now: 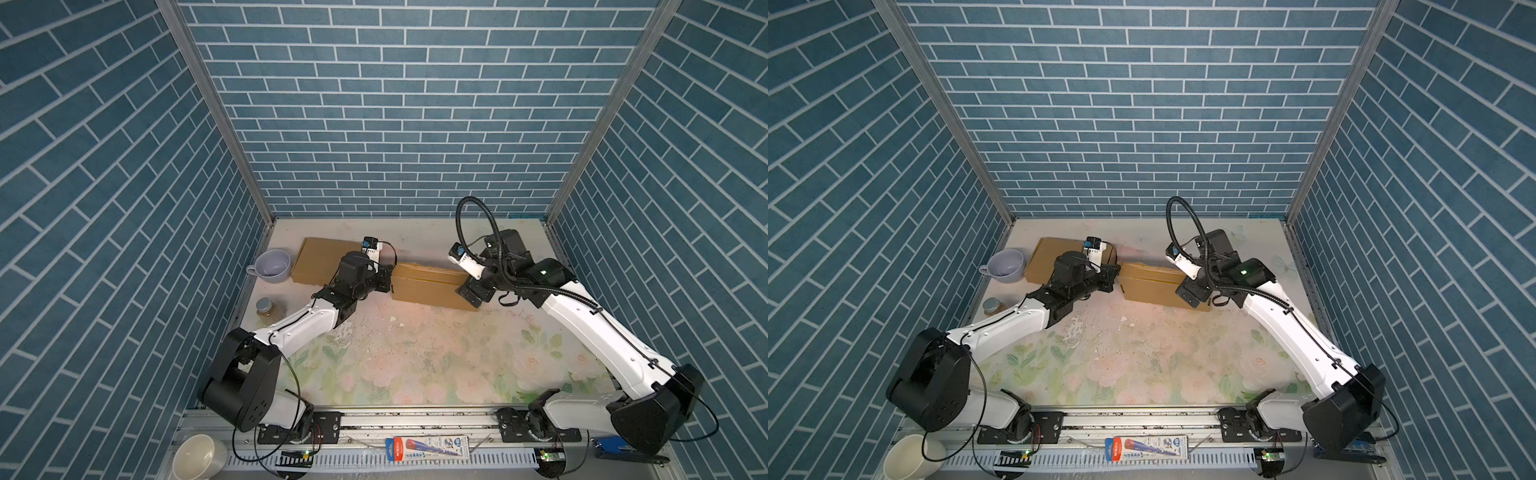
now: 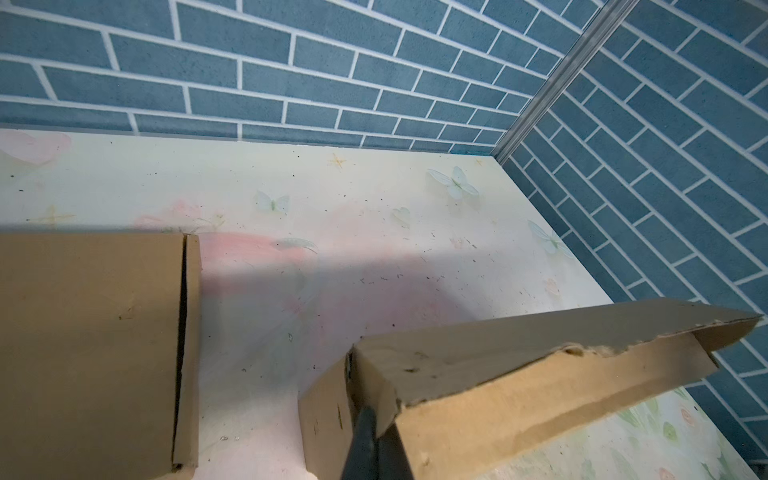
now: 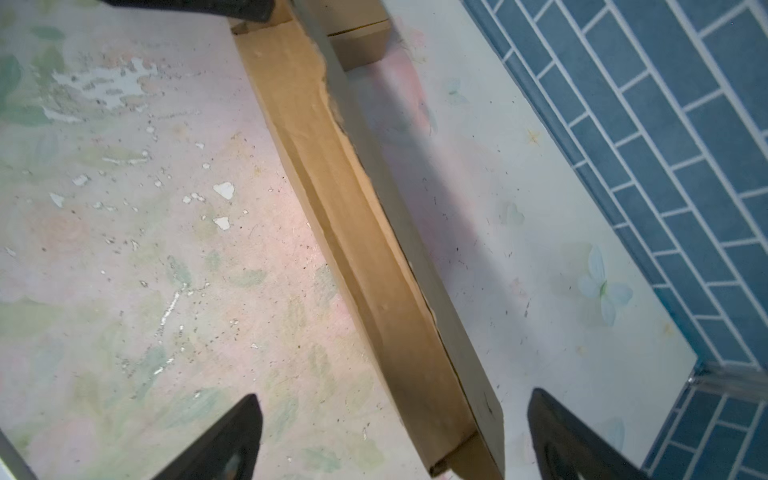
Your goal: Fold the paper box
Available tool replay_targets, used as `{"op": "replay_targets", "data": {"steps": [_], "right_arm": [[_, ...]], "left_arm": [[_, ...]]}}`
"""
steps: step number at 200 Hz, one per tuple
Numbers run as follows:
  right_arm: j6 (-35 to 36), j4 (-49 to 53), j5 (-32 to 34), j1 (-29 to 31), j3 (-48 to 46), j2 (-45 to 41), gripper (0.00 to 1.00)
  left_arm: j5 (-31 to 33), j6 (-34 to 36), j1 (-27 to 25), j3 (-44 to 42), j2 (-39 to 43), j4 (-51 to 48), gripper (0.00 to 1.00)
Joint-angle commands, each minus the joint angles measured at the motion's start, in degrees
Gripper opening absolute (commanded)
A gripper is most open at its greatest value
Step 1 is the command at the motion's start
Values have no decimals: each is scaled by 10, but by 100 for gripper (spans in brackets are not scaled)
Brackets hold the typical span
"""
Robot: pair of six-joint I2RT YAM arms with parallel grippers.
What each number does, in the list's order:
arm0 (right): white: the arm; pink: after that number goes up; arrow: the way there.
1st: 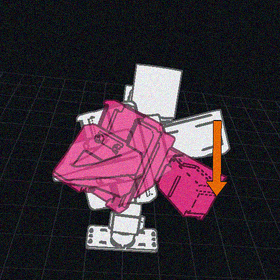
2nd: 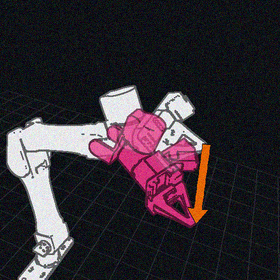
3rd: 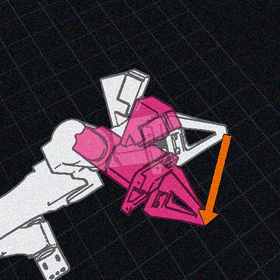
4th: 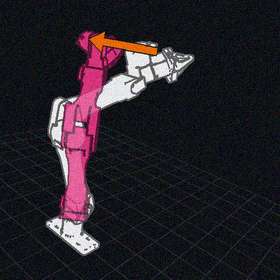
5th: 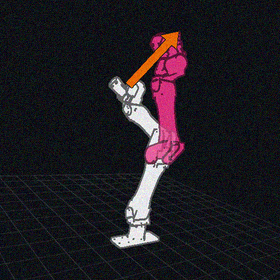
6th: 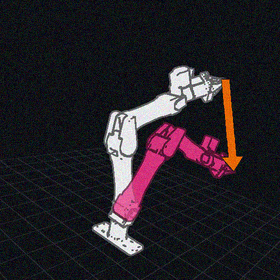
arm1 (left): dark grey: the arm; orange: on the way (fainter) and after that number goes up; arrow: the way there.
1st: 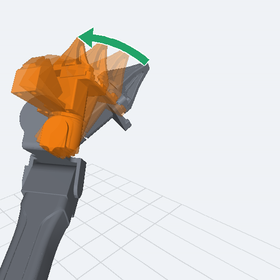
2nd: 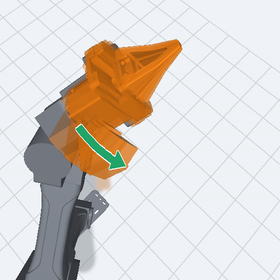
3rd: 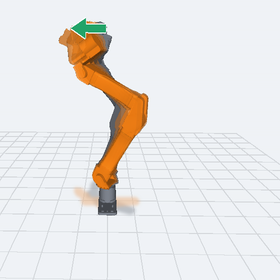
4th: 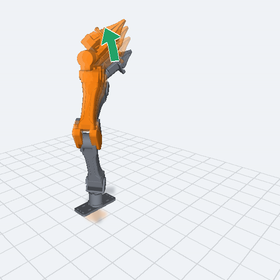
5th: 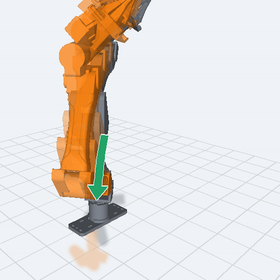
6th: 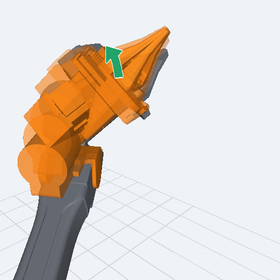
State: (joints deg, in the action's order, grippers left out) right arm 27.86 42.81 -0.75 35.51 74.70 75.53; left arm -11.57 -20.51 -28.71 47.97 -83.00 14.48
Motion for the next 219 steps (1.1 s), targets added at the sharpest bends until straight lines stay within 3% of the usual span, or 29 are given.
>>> {"op": "replay_targets", "data": {"steps": [1,121,145,180,219], "right_arm": [[83,-55,42,15,-17,17,97],[121,-131,99,51,-36,106,85],[130,-143,109,55,-44,114,76],[132,-152,112,60,-69,113,48],[131,-159,115,60,-99,115,39]], "left_arm": [[0,8,-6,-8,-29,-97,0],[-18,18,-8,9,-58,-98,0],[-22,17,-8,10,-62,-96,0],[-39,29,-8,18,-62,-102,1],[-71,52,-8,21,-36,-110,9]]}}
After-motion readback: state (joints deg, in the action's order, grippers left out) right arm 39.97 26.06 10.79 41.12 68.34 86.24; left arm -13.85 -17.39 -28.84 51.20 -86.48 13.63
